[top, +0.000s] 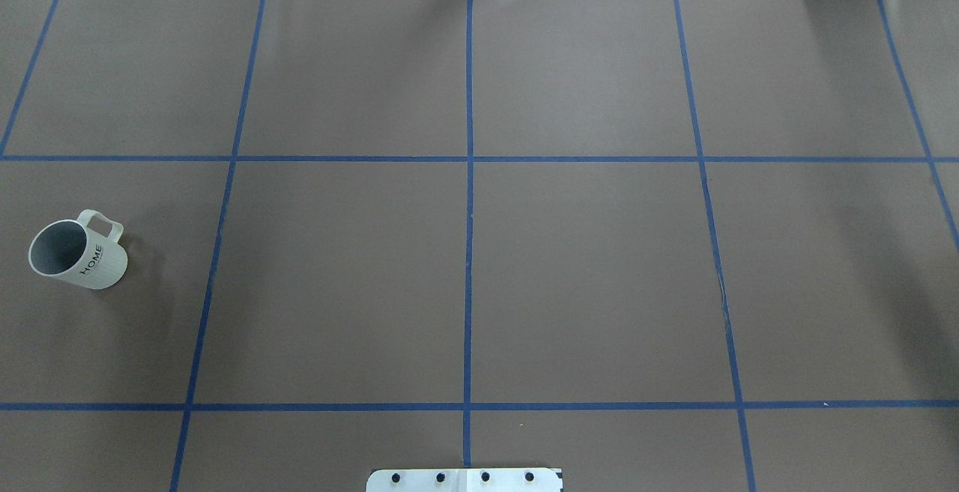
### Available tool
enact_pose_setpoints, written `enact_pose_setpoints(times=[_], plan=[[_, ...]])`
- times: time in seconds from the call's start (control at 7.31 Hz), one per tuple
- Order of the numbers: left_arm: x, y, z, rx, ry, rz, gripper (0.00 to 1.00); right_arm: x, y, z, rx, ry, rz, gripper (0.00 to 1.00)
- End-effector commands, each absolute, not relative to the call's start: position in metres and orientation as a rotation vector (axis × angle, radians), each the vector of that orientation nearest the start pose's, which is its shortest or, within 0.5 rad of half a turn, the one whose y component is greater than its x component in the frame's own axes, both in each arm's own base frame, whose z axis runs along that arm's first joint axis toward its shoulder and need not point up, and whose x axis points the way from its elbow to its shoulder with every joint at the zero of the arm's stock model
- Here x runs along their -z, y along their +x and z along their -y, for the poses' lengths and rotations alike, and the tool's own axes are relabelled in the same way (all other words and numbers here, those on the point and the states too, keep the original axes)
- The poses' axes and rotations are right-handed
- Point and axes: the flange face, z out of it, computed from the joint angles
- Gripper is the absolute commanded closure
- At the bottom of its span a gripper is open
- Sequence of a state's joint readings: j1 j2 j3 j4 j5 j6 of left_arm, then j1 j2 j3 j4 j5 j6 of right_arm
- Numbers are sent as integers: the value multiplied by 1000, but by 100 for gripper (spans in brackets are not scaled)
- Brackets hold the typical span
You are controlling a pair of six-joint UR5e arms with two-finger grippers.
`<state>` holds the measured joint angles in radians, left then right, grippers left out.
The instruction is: Left arm hands cup to right arm to dump lemon
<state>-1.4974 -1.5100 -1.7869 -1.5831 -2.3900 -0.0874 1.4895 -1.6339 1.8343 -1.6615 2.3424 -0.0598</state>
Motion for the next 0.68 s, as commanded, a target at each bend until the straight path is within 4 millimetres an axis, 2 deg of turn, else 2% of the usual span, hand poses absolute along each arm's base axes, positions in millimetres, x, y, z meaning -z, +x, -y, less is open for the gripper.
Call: enact_pose_setpoints(times=[0.0,0.55], plan=[[-576,-27,474,-55,94,-826,0,-566,26,466,178,101,771,0],[-577,-26,474,-54,92,-827,0,-564,27,461,177,103,770,0]])
